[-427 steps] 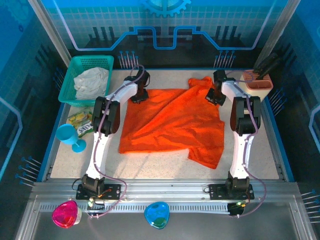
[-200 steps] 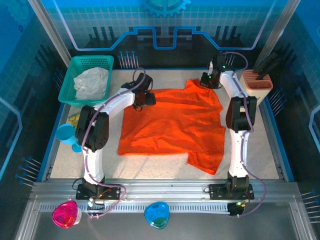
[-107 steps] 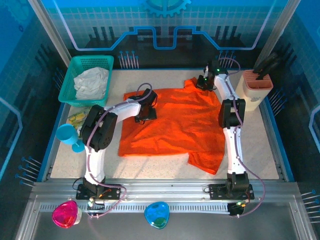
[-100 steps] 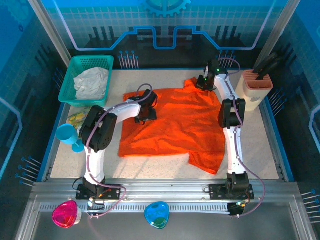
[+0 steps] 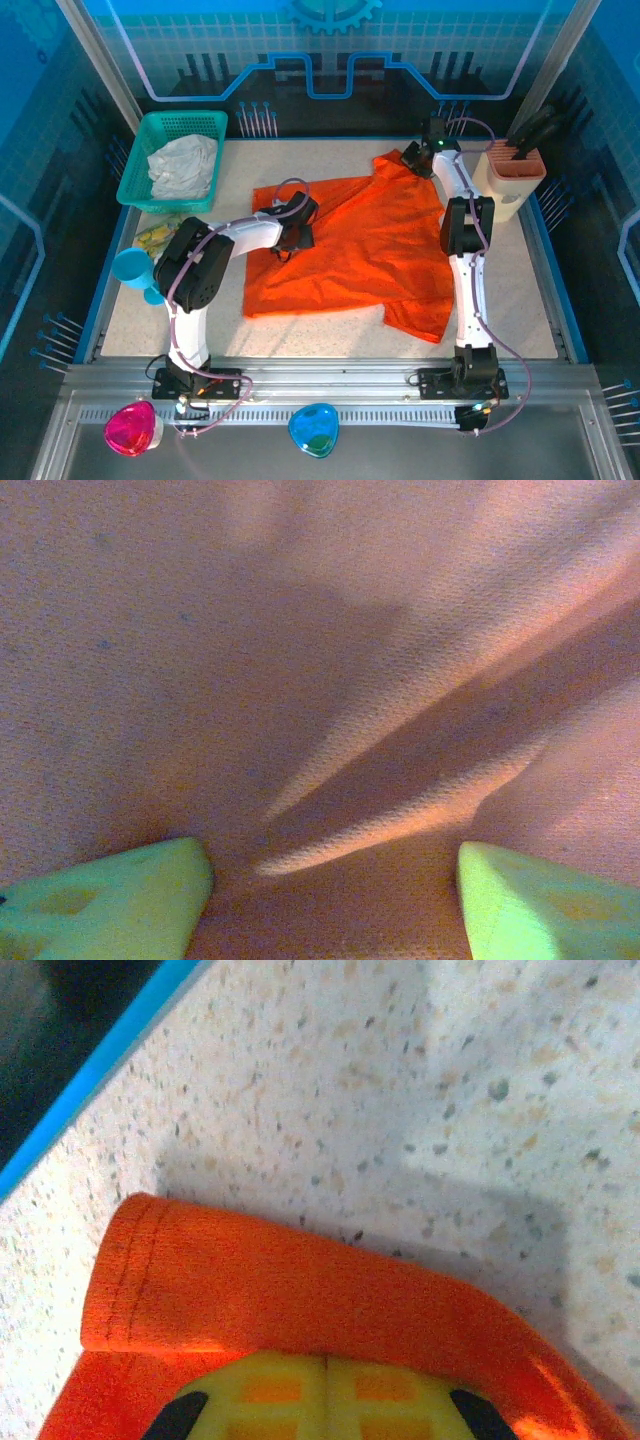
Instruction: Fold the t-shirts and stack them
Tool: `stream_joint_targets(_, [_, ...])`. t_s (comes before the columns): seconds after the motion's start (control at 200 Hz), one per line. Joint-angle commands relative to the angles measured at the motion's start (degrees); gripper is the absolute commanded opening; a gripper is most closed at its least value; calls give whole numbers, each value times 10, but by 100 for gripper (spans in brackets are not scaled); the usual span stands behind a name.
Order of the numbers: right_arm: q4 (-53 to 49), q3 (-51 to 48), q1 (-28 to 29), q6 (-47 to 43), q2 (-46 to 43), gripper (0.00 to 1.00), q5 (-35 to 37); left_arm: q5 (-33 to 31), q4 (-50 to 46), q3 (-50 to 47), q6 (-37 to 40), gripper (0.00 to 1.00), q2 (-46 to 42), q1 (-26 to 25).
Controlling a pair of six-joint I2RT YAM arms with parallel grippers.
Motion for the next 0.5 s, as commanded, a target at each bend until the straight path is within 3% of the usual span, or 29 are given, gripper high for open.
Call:
stream_joint_targets(0.0, [65,-7,-10,41,-3,1,26,32,-100,-58,-23,69,68,1])
stream_joint_targets(0.315, [90,41,-12,81,26,6,14,31,-65,-98,-18,69,51,1])
stream_joint_targets(0.495, [74,1,-5,5,-20,5,-29,34,-99,-16,23,74,21,-2])
